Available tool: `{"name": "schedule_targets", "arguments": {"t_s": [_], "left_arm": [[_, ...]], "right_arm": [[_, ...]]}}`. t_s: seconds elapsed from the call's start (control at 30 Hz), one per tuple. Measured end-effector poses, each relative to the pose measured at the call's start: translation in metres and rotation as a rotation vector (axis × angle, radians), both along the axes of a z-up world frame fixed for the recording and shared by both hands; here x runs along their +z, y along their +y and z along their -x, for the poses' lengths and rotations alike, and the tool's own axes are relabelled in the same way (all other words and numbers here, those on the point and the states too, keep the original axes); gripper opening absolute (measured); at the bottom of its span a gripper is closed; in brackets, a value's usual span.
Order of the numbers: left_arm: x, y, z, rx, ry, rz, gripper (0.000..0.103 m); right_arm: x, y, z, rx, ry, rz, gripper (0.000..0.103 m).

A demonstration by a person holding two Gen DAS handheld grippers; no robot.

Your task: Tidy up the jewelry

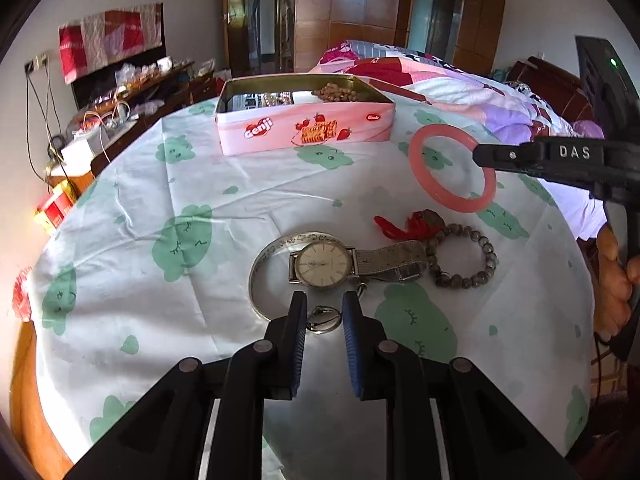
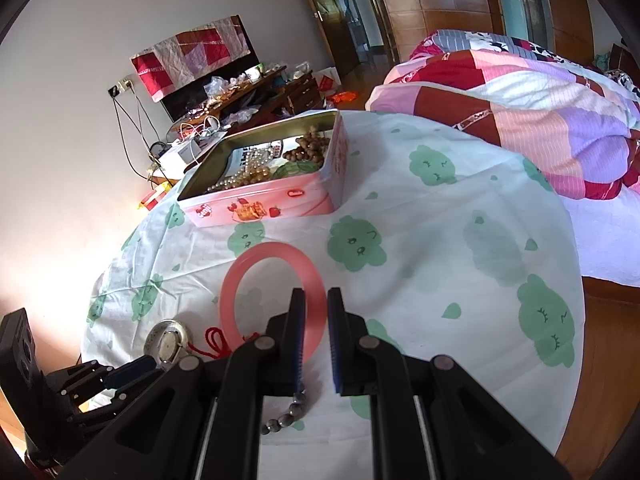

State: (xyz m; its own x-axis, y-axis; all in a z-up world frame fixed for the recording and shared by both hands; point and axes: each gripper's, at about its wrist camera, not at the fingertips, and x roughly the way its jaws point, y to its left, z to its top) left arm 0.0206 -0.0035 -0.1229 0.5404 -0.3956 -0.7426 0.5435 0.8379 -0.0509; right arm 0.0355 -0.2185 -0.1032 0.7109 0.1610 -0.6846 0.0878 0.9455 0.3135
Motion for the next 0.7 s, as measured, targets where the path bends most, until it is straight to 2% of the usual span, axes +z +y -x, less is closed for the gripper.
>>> {"name": "schedule_targets", "arguments": {"t_s": [0.13,0.47,0.7], "left_arm": [[0.006,0.007,0.005,-0.002,-0.025,0.033,0.017],[0.063,0.031,0.012,0.035,-0.187,0.131,0.017],[0.076,0.022,-0.005,0.032,-0.223,0.154,0.017]], "right_arm": [[0.000,-0.001,0.001,-0.003,-0.003,-0.006,0.014],[0.005,-0.004,0.003,-0.011,-0.026,-0.008,0.014],[0.017,-0.003,0.001,-0.011,-0.054,0.003,0.014]]}}
